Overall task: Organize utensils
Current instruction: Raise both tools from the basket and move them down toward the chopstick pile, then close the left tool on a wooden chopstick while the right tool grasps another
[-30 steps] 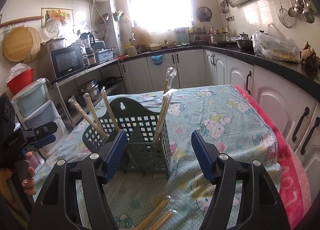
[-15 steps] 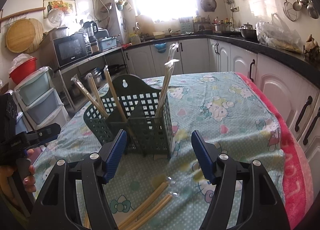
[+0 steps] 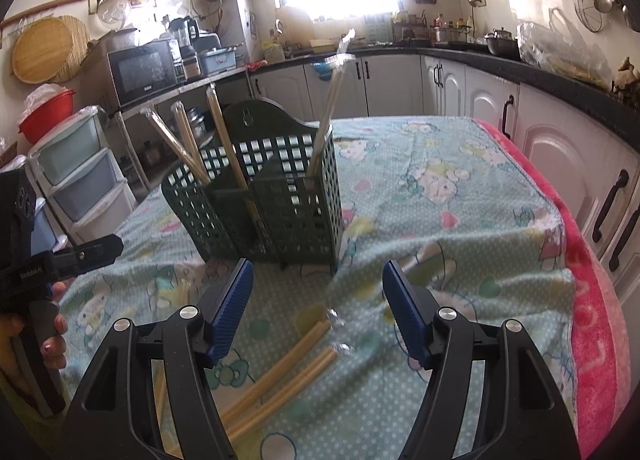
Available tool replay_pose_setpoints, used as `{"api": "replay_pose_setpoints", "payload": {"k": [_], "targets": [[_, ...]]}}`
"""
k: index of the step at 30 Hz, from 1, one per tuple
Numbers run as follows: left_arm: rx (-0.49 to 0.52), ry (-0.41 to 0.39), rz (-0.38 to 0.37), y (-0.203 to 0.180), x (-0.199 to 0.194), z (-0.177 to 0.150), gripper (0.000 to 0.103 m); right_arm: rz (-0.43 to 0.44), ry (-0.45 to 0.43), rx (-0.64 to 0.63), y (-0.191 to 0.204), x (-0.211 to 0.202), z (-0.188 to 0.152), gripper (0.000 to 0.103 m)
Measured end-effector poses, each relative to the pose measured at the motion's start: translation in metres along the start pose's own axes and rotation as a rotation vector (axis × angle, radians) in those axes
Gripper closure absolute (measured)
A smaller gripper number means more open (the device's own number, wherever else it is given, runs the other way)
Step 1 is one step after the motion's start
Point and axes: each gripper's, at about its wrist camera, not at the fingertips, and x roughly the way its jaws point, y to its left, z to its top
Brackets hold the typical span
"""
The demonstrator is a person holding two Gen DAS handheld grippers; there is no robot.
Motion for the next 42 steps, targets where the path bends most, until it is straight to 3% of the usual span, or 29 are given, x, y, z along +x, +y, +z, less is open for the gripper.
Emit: {"api": "replay_pose_setpoints", "payload": {"k": [8, 19, 26, 38, 42], "targets": [[-0.003, 0.058, -0.001, -0.002, 0.012, -0.01, 0.011, 0.014, 0.051, -0.003, -0.003, 0.006, -0.015, 0.038], [-0.035, 0.171, -0.04, -0.002, 0.043, -0.022, 0.049, 0.039, 0.121, -0.01, -0.004, 0.023, -0.022, 0.041], [-0.087, 0.229, -0.062, 0.003, 0.065, -0.02, 0.053, 0.061, 0.176, -0.006, -0.005, 0.04, -0.022, 0.047], [-0.126, 0.254, -0.058, 0.008, 0.087, -0.014, 0.054, 0.07, 0.296, -0.009, -0.007, 0.081, -0.027, 0.049], [-0.103, 0.249, -0.037, 0.008, 0.088, -0.014, 0.062, 0.072, 0.3, -0.006, -0.007, 0.085, -0.028, 0.049]]}}
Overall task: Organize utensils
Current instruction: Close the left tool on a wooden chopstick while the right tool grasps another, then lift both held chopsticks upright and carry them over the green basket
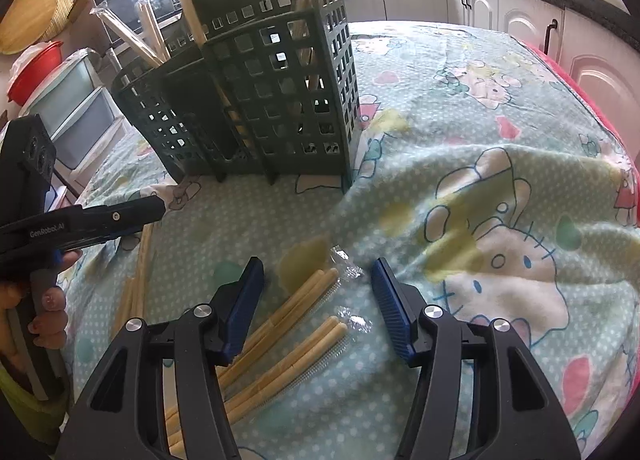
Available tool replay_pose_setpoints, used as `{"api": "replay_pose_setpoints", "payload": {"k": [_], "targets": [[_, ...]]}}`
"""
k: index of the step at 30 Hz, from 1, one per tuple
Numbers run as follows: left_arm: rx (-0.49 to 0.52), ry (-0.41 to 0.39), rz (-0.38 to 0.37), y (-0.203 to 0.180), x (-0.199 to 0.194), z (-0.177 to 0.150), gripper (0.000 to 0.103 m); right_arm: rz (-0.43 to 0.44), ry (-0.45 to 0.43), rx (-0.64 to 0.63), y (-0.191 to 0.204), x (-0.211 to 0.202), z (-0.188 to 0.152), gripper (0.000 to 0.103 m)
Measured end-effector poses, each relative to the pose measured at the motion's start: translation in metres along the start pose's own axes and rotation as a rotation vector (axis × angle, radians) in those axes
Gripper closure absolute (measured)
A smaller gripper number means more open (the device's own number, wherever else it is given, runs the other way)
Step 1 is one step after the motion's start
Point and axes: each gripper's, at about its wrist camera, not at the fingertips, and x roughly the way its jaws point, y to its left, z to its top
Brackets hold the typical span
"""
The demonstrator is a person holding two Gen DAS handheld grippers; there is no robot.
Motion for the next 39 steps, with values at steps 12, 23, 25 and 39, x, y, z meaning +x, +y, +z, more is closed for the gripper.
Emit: {"api": "replay_pose_setpoints", "payload": {"k": [12, 23, 25, 39], "targets": [[0.016, -0.009, 0.08, 0.007, 0.001, 0.005, 0.091, -0.031, -0.022, 0.015, -0.002, -0.001, 0.003, 0.092], [0.048, -0.092, 0.012, -0.005, -0.033, 0.01, 0.098, 0.05, -0.096, 0.103, -0.015, -0.029, 0.009, 0.098], [0.066, -0.114, 0.006, -0.012, -0.041, 0.011, 0.099, 0.053, -0.111, 0.107, -0.014, -0.035, 0.01, 0.098], [0.106, -0.175, -0.034, -0.035, -0.066, 0.011, 0.099, 0.067, -0.163, 0.089, 0.0, -0.059, 0.008, 0.1]]}}
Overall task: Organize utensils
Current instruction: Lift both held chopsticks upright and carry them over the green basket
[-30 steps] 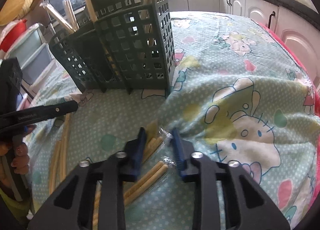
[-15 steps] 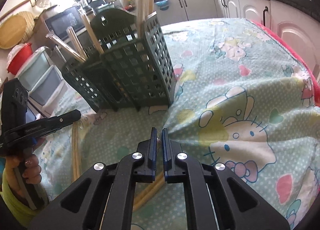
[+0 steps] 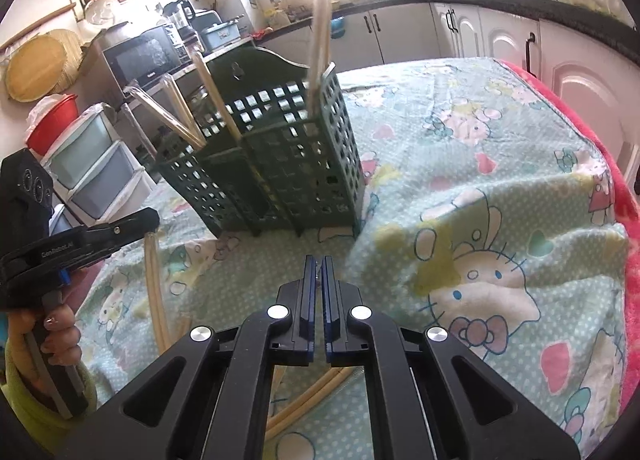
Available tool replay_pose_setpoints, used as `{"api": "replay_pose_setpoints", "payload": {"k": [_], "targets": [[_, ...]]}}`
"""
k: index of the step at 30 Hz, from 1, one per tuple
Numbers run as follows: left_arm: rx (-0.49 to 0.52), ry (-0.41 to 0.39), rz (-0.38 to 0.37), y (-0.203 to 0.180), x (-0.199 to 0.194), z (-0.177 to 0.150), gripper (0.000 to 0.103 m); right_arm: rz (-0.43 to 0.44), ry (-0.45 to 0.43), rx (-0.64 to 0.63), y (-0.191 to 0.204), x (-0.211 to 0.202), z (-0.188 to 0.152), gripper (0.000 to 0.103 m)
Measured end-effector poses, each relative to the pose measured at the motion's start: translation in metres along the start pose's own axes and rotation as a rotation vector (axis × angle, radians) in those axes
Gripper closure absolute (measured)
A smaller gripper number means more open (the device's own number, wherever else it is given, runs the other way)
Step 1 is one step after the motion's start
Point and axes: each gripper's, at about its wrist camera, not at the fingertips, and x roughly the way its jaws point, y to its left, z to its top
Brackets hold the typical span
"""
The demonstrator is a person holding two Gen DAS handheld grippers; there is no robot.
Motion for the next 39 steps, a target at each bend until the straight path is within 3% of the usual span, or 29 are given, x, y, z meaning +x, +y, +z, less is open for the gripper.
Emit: {"api": "replay_pose_setpoints", "payload": {"k": [16, 39], "targets": [[0.045, -0.095, -0.044, -0.023, -0.035, 0.022, 0.101, 0.121, -0.15, -0.038, 0.034, -0.053, 0.036, 0.101], [0.112, -0.163, -0.089, -0.051, -0.058, 0.038, 0.101, 0.153, -0.27, -0.101, 0.055, -0.087, 0.063, 0.101]]}}
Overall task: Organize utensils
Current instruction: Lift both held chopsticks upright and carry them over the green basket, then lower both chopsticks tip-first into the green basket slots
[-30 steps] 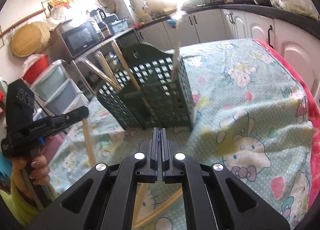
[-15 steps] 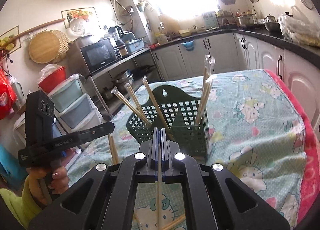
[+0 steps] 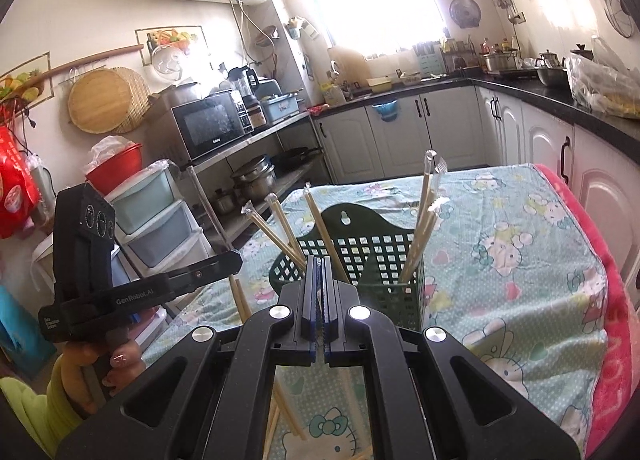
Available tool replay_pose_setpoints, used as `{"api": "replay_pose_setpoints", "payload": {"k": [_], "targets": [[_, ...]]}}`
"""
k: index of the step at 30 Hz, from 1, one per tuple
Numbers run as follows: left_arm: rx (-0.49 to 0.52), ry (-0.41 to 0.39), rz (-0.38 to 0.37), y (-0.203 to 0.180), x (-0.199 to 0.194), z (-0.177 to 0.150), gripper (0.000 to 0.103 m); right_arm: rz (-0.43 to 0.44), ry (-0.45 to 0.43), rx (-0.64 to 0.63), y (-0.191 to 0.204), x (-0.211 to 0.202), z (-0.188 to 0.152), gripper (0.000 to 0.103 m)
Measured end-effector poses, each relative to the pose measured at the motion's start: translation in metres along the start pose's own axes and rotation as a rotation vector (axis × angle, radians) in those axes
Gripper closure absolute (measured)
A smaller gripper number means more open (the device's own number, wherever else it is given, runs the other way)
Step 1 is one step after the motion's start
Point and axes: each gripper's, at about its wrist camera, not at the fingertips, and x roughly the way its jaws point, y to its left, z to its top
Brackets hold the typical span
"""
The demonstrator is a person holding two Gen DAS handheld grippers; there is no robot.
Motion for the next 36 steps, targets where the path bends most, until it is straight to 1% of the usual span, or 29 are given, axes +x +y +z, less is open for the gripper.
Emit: {"api": "replay_pose_setpoints", "payload": {"k": [13, 24, 31, 36], "targets": [[0.025, -0.028, -0.012, -0.01, -0.003, 0.014, 0.101, 0.021, -0.052, -0.031, 0.014, -0.005, 0.02, 0.101], [0.048, -0.07, -0.009, -0.014, -0.013, 0.032, 0.101, 0.041, -0.09, -0.054, 0.026, -0.007, 0.036, 0.101], [0.077, -0.095, -0.023, -0.022, -0.019, 0.045, 0.101, 0.029, -0.114, -0.054, 0.026, -0.01, 0.046, 0.101], [0.101, -0.121, -0.04, -0.034, -0.023, 0.06, 0.101, 0.026, -0.151, -0.051, 0.028, -0.017, 0.058, 0.101]]}}
